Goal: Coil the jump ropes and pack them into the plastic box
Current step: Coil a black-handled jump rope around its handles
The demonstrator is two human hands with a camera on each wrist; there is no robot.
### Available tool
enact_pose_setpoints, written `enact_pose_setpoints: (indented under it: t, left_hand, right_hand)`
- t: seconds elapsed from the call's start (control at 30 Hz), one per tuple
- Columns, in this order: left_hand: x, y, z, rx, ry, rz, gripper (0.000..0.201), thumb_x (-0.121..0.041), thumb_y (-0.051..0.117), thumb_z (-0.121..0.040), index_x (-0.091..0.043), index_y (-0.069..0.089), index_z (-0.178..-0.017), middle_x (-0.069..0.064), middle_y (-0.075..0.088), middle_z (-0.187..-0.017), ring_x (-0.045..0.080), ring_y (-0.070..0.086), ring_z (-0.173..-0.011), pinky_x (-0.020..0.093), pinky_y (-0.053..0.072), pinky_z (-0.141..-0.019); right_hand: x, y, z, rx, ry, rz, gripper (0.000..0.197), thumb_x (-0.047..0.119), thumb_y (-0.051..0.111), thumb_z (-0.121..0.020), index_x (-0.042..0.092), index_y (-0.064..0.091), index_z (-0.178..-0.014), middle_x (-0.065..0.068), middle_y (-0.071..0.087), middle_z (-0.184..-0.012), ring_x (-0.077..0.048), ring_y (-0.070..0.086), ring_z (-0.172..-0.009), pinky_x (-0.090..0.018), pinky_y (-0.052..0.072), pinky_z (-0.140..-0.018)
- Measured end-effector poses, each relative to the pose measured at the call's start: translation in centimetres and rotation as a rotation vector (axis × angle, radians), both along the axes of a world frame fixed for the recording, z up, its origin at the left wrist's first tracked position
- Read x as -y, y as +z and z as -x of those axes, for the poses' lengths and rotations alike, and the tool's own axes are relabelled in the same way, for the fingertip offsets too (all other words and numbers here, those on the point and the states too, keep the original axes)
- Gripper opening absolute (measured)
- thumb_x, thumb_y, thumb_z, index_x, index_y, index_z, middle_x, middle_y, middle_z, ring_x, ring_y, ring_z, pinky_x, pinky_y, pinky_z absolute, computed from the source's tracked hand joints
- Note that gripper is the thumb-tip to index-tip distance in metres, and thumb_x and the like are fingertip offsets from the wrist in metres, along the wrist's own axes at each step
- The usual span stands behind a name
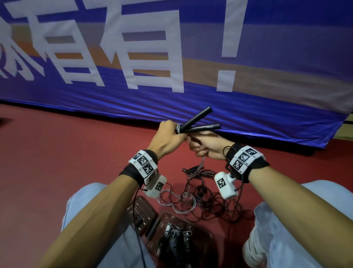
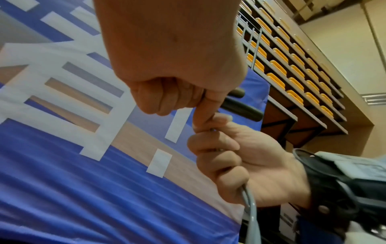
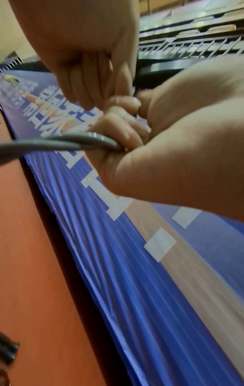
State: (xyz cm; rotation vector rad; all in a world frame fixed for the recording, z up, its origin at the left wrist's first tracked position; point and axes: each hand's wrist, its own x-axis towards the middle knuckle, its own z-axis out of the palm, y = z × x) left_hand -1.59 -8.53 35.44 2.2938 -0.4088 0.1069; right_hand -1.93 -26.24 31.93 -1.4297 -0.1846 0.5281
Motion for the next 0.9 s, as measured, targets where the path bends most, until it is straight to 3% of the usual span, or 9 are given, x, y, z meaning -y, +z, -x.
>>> enact_pose_setpoints:
  t: [0.13,0.23,0.33,0.4,0.5,0.6,0.7,0.83,0.9]
  left_hand:
    - [-0.5,-0.2,-0.8,-0.061,0.118,0.001,0.024,-0.015,0.066,-0.071,-0.011,0.052,-0.053,-0.005,0.043,-0.050,0.013,0.030,-0.047,0.026,0.029,-0.043]
    - [-1.0,-0.9,-1.9,-0.101,0.215,-0.090,0.028,-0.021,0.061,-0.081,-0.009,0.052,-0.056,0.004,0.056,-0.056,0.018,0.044,-0.048,0.025,0.030,-0.043]
    - [-0.9,-1.9,-2.2,-0.135,0.211,-0.223,0.023,-0.019,0.057,-0.081,-0.009,0.053,-0.060,0.008,0.059,-0.064,0.030,0.057,-0.060,0.026,0.038,-0.053]
    - [-0.5,-2.4,-2.0,-0.143,0.213,-0.284,0.020,-0.020,0.057,-0.081,-0.010,0.054,-0.064,0.007,0.058,-0.067,0.033,0.059,-0.067,0.029,0.043,-0.059]
    - [0.2,-3.0,-1.3,-0.122,0.195,-0.348,0.015,-0.025,0.059,-0.083,-0.014,0.059,-0.073,0.001,0.054,-0.066,0.033,0.059,-0.071,0.034,0.051,-0.065]
    - [0.7,-3.3,-0.7,-0.086,0.180,-0.432,0.011,-0.020,0.058,-0.086,-0.016,0.056,-0.076,0.003,0.053,-0.071,0.036,0.063,-0.079,0.036,0.051,-0.066]
    - [1.6,-4.0,-0.2,-0.057,0.142,-0.552,0.009,-0.014,0.055,-0.087,-0.012,0.057,-0.078,0.009,0.062,-0.083,0.037,0.066,-0.085,0.035,0.047,-0.065]
    - [2.1,-4.8,0.0,0.005,0.050,-0.706,0.022,-0.024,0.055,-0.093,-0.004,0.066,-0.094,0.018,0.069,-0.097,0.039,0.068,-0.091,0.035,0.044,-0.063]
    - [2.0,-4.7,-0.2,0.022,-0.014,-0.736,0.026,-0.031,0.056,-0.093,-0.008,0.066,-0.088,0.015,0.067,-0.089,0.038,0.067,-0.085,0.033,0.042,-0.061]
  right_hand:
    - [-2.7,-0.1,0.3,0.021,-0.137,0.105,0.043,0.035,0.039,-0.110,0.014,0.052,-0.075,0.003,0.033,-0.053,-0.006,0.021,-0.042,-0.016,0.014,-0.037]
    - [-4.3,-0.6,1.1,0.227,-0.177,0.469,0.054,0.043,0.033,-0.110,0.014,0.061,-0.074,0.002,0.049,-0.057,-0.011,0.041,-0.045,-0.023,0.034,-0.044]
    - [-5.1,-1.2,2.1,0.431,-0.101,0.835,0.037,0.020,0.043,-0.103,0.006,0.062,-0.076,-0.008,0.065,-0.072,-0.026,0.060,-0.064,-0.034,0.043,-0.059]
    - [-5.0,-1.7,2.5,0.501,-0.105,0.955,0.027,0.009,0.044,-0.096,0.002,0.061,-0.076,-0.014,0.066,-0.077,-0.034,0.062,-0.070,-0.036,0.045,-0.060]
    - [-3.9,-1.1,2.9,0.613,-0.094,1.057,0.021,0.007,0.046,-0.099,0.006,0.059,-0.083,-0.015,0.064,-0.083,-0.039,0.062,-0.073,-0.040,0.046,-0.061]
    - [-2.8,0.0,3.2,0.786,-0.066,1.126,0.017,0.014,0.050,-0.105,0.012,0.053,-0.089,-0.012,0.058,-0.085,-0.037,0.061,-0.077,-0.038,0.040,-0.061]
    - [-2.0,0.2,3.3,0.938,-0.048,1.254,0.019,0.023,0.055,-0.106,0.013,0.061,-0.092,-0.011,0.066,-0.090,-0.036,0.068,-0.086,-0.036,0.043,-0.064]
    - [-1.1,0.8,2.7,1.019,-0.056,1.366,0.031,0.039,0.059,-0.101,0.011,0.070,-0.095,-0.006,0.068,-0.094,-0.030,0.067,-0.087,-0.036,0.044,-0.065]
    - [-0.4,1.4,2.2,0.991,-0.113,1.319,0.041,0.050,0.067,-0.093,0.009,0.067,-0.086,-0.004,0.066,-0.087,-0.028,0.065,-0.080,-0.036,0.045,-0.065]
